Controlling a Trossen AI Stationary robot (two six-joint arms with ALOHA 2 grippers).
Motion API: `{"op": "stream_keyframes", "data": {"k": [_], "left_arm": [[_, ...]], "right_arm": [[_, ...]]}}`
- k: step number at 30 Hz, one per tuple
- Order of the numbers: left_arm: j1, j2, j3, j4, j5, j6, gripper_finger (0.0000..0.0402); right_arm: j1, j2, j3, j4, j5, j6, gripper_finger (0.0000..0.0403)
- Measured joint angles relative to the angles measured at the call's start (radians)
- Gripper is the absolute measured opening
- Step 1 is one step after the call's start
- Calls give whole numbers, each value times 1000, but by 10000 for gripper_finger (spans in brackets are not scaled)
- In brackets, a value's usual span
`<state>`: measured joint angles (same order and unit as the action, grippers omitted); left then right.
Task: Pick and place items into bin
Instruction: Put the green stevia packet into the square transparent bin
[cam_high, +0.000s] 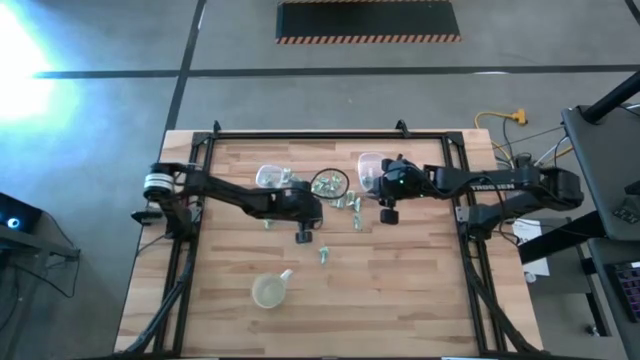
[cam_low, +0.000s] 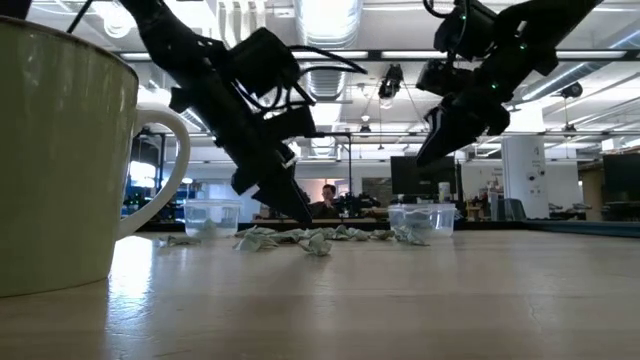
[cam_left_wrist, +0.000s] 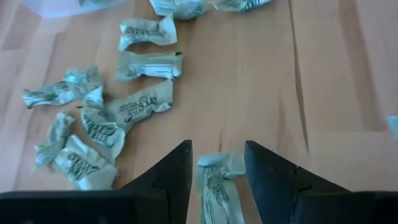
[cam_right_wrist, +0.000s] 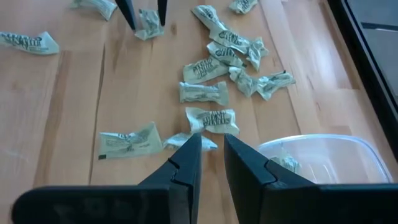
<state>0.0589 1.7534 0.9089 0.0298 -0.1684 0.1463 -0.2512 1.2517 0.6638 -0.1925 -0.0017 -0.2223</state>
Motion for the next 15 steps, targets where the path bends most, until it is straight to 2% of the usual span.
{"op": "stream_keyframes", "data": {"k": [15], "left_arm": [[7,34,14,-22,-2,-8,130]], "right_arm": [[0,-54,-14,16,-1,20,58]]}}
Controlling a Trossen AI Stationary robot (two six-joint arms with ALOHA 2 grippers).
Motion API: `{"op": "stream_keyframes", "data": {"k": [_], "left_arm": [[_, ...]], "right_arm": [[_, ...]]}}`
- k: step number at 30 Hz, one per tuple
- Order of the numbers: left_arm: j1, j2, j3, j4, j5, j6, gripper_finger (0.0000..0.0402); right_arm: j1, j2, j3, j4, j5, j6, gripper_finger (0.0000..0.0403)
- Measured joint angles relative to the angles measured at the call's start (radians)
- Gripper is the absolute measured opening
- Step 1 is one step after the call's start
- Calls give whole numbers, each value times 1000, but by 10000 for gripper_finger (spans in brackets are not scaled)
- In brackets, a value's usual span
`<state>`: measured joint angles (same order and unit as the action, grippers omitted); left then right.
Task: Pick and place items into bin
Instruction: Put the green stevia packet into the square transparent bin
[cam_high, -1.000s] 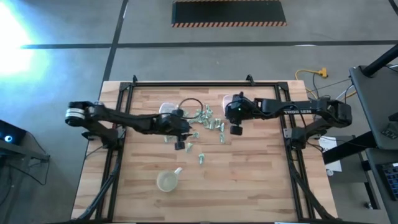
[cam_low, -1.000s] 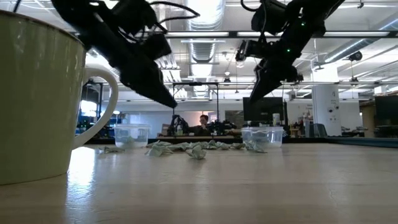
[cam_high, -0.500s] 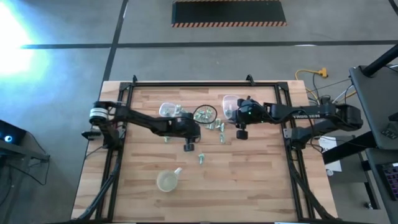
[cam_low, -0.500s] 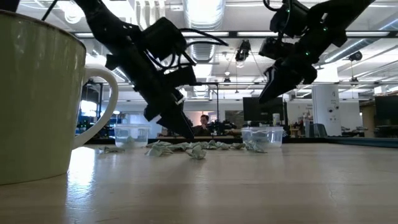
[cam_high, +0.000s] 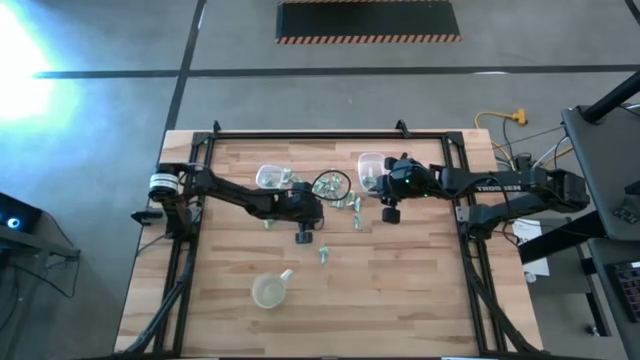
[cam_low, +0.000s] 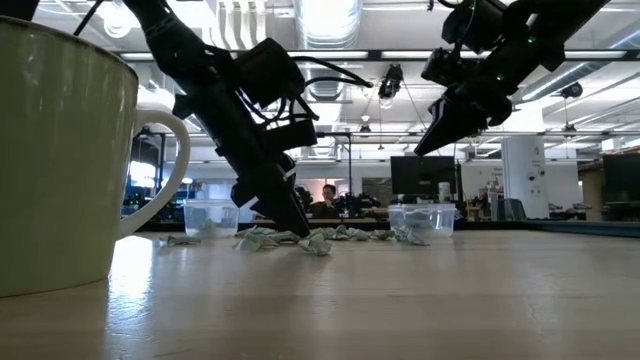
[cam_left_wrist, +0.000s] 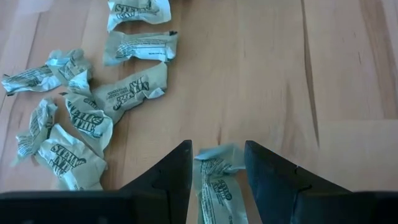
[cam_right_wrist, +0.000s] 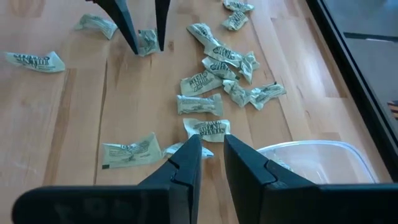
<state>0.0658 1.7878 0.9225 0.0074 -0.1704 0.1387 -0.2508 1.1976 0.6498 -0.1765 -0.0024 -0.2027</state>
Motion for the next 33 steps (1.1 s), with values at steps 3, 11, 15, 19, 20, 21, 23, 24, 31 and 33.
{"op": "stream_keyframes", "data": {"k": [3,11,15,19,20,21,23,24,31,33], "left_arm": [[0,0,0,0,-2,-1,130],[4,0,-22,0,-2,-29,130],[4,-1,-32,4,-3,-40,130],[5,-1,-33,3,-2,-54,130],[5,-1,-33,3,-2,-54,130],[5,-1,-33,3,-2,-54,130],[5,-1,-33,4,-2,-54,129],[5,-1,-33,4,-2,-54,127],[5,-1,-33,2,0,-54,69],[5,-1,-33,2,-1,-54,49]], "right_arm": [[0,0,0,0,0,16,59],[0,0,0,0,0,21,58],[0,0,0,0,0,21,59],[0,0,0,1,0,26,59],[0,0,0,1,0,27,59],[0,0,0,1,0,27,59],[0,0,0,2,0,27,58],[0,0,0,1,0,27,59],[0,0,0,2,0,27,59],[0,0,0,2,0,27,59]]}}
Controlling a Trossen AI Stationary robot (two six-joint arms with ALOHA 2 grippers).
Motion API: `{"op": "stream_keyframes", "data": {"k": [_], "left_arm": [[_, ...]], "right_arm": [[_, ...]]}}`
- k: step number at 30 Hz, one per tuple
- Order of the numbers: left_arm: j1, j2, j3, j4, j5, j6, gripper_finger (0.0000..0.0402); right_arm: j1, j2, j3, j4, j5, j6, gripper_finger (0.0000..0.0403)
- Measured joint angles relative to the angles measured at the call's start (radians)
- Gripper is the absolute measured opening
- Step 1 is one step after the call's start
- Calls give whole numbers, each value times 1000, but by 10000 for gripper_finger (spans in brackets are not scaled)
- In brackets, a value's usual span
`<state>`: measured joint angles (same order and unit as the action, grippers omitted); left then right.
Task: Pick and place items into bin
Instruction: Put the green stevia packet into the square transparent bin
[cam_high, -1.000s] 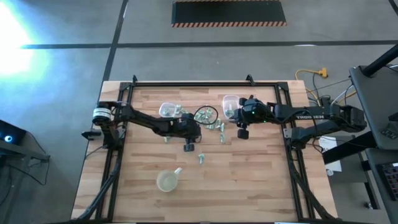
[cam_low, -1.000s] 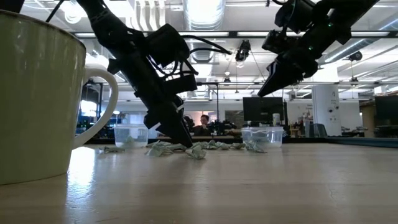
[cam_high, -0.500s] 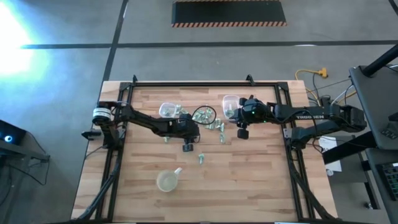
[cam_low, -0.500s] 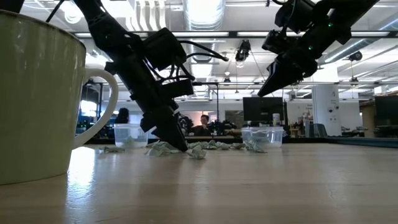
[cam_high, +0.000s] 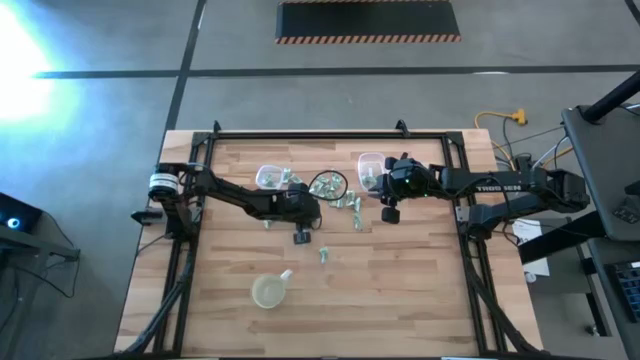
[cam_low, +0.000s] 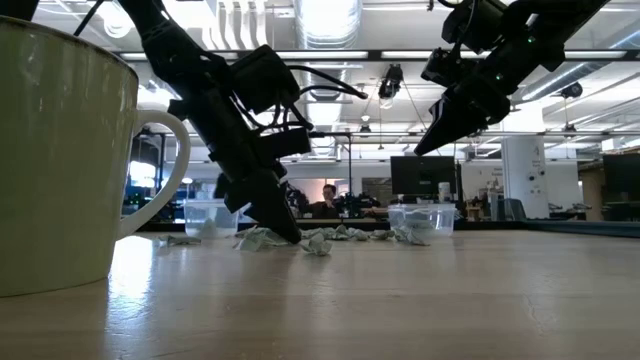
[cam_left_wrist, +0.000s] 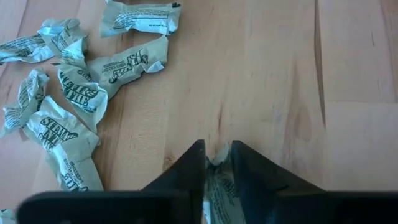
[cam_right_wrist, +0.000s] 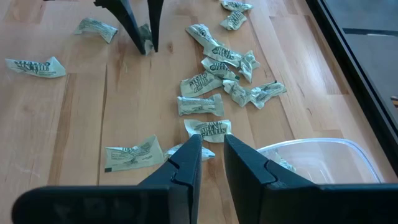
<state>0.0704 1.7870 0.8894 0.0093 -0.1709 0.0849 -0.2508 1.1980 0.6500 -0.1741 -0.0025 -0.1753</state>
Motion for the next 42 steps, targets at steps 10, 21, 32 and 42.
{"op": "stream_keyframes", "data": {"k": [10,21,32,42], "left_arm": [[0,0,-1,2,-2,0,3],[-7,-43,10,7,-1,4,1],[-7,-271,2,-60,-136,11,0],[-7,-492,-72,-156,-361,10,0]], "right_arm": [[0,1,0,0,0,-3,57],[0,1,0,1,0,-6,57],[0,1,0,2,1,-15,54],[1,1,-3,25,2,-3,54]]}}
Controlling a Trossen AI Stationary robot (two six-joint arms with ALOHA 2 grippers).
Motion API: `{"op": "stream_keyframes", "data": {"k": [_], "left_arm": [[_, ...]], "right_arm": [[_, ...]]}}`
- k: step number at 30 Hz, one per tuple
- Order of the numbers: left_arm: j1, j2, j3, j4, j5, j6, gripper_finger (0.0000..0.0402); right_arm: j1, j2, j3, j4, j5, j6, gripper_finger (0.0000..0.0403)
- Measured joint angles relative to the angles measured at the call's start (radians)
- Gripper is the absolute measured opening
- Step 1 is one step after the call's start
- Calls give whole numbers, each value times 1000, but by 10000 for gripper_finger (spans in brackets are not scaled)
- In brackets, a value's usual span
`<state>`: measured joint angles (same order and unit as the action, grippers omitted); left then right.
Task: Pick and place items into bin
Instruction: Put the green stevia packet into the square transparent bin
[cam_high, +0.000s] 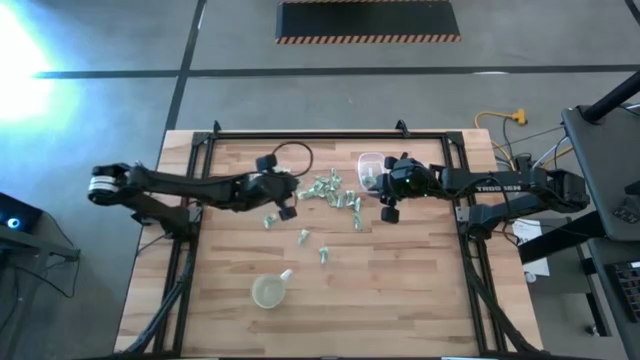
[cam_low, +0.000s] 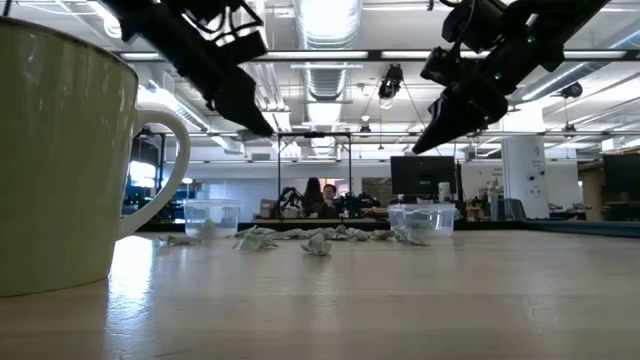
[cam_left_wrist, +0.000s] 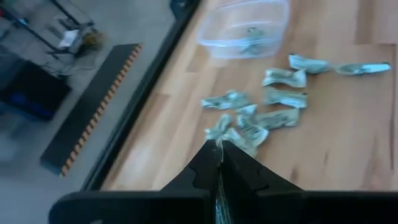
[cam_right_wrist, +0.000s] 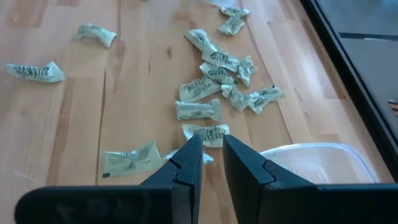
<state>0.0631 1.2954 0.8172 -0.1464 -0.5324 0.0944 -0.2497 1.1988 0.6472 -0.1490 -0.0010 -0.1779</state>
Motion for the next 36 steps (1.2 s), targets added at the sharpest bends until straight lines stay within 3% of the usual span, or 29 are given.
{"op": "stream_keyframes", "data": {"k": [14,19,23,29,36], "left_arm": [[32,-166,-165,4,-147,44,0],[79,-174,-201,4,-211,43,0],[120,-153,-222,16,-186,43,0],[177,-144,-247,103,-48,46,0],[219,-144,-248,117,7,70,0]], "right_arm": [[1,0,-1,80,0,22,54],[1,0,-7,81,0,22,54],[1,0,-11,80,0,22,54],[1,0,-11,81,0,28,54],[1,0,-11,80,0,40,54]]}}
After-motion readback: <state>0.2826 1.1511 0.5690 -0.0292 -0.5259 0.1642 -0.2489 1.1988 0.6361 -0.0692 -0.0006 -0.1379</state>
